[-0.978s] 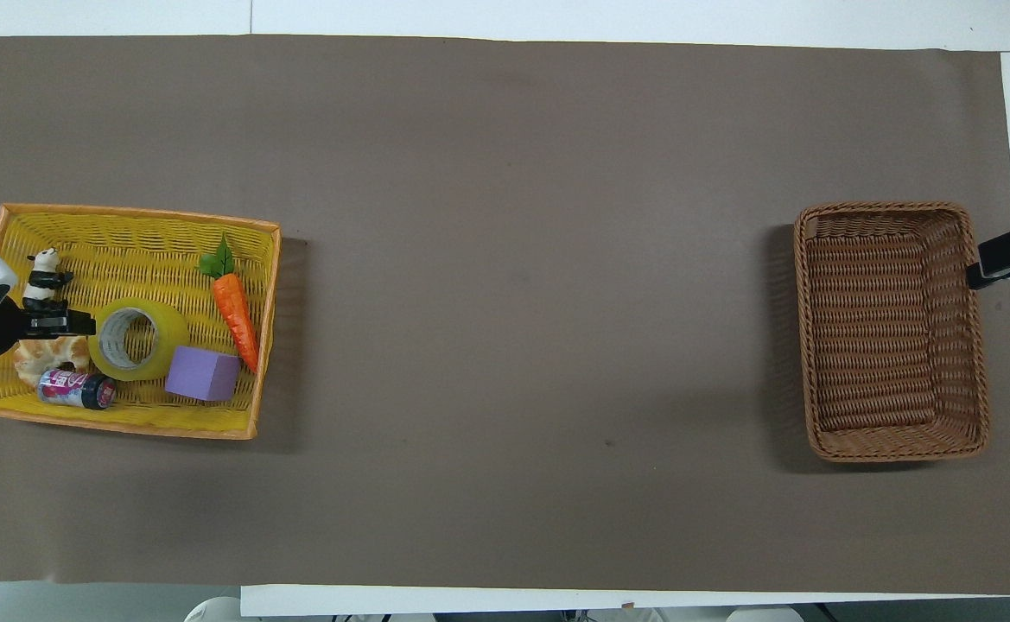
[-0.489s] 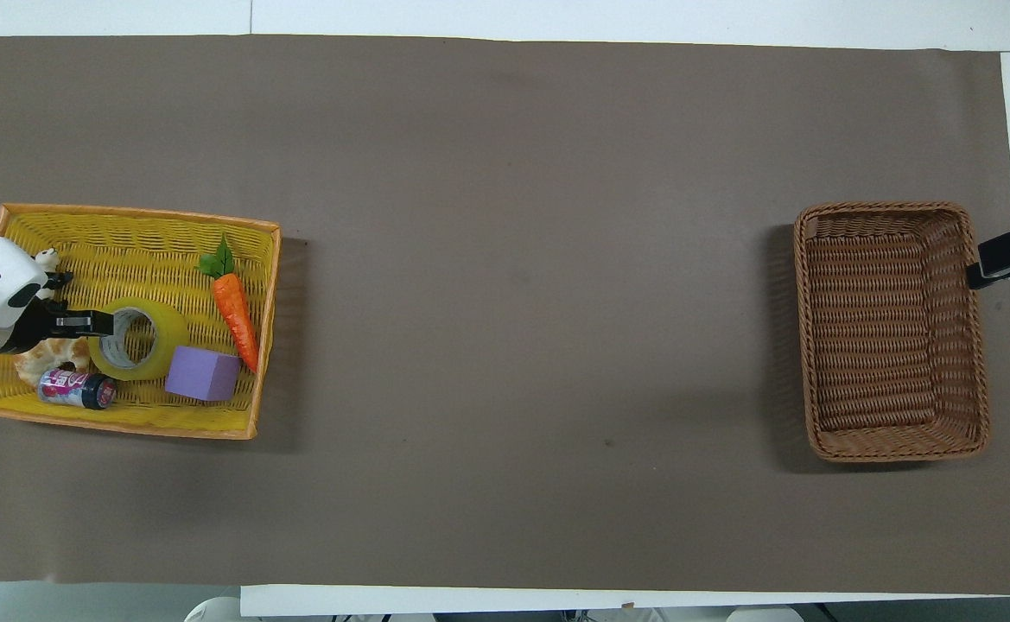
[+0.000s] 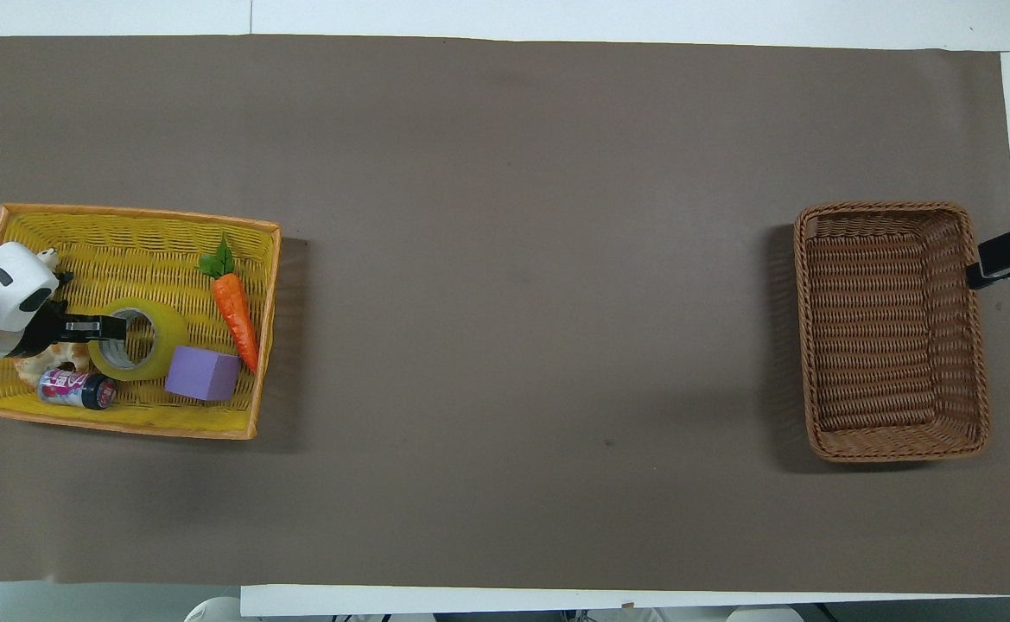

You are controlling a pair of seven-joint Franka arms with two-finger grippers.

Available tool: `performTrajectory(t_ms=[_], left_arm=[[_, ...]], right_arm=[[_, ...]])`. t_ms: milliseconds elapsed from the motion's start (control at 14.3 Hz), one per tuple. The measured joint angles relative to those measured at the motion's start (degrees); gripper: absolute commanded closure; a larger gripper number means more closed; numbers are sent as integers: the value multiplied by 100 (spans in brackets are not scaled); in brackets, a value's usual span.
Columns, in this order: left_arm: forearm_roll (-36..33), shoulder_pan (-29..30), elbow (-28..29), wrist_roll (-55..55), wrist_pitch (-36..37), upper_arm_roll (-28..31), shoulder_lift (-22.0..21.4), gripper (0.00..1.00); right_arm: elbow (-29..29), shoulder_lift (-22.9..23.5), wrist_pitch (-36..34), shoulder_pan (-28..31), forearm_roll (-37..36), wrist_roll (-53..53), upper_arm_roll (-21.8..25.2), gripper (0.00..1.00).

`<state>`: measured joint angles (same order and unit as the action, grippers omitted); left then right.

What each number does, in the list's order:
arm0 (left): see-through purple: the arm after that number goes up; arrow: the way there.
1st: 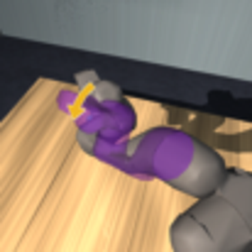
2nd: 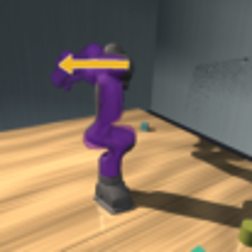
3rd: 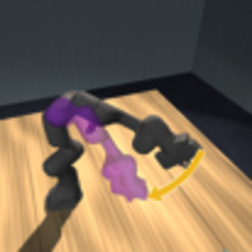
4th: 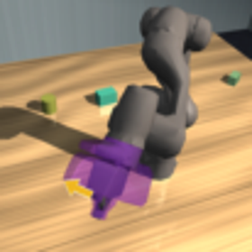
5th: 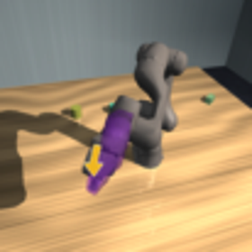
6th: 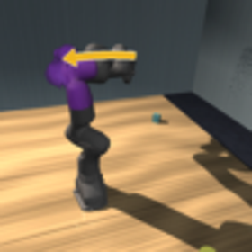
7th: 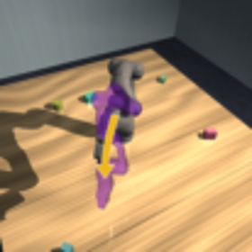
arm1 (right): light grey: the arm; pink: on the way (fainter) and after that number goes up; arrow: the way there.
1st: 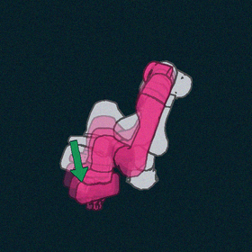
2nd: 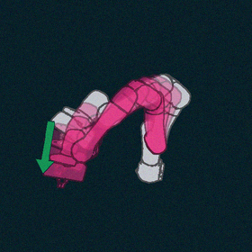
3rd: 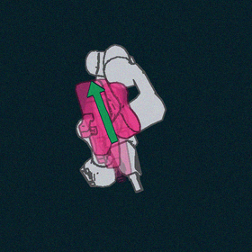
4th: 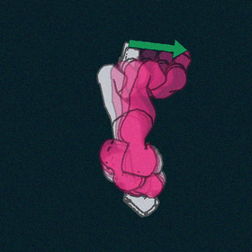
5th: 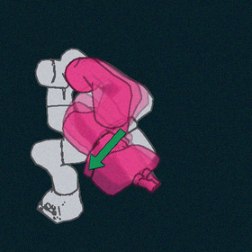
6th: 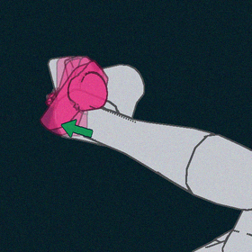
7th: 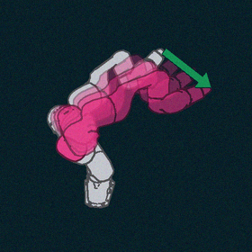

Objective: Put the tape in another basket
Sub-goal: 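Reach the left gripper into the yellow basket and grasp the tape roll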

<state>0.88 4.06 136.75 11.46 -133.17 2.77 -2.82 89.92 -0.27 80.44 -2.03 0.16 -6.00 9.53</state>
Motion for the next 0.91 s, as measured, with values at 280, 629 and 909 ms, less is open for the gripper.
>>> performTrajectory(t_ms=[280,629,909], left_arm=[[0,0,40,0,60,1,41,66],[0,0,95,1,164,1,41,68],[0,1,133,2,162,6,39,72]], right_arm=[[0,0,0,0,0,0,0,0],[0,0,0,0,0,0,0,0],[0,0,0,0,0,0,0,0]])
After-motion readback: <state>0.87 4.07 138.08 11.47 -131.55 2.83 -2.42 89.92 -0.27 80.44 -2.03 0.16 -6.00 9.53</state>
